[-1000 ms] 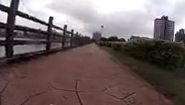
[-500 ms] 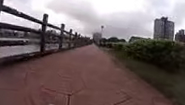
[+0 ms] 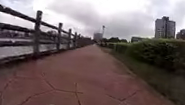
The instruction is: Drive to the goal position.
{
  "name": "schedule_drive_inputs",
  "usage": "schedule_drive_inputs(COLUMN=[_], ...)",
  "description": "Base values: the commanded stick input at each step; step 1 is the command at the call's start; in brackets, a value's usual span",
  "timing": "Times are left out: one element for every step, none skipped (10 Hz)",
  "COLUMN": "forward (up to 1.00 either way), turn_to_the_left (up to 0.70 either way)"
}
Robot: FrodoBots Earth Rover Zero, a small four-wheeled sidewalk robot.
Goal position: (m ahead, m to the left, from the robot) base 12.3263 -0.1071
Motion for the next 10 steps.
schedule_drive_inputs(forward=[0.85, 0.85, 0.85, 0.85, 0.85, 0.85, 0.85, 0.85, 0.85, 0.85], turn_to_the_left=[0.08, 0.08, 0.08, 0.08, 0.08, 0.08, 0.08, 0.08, 0.08, 0.08])
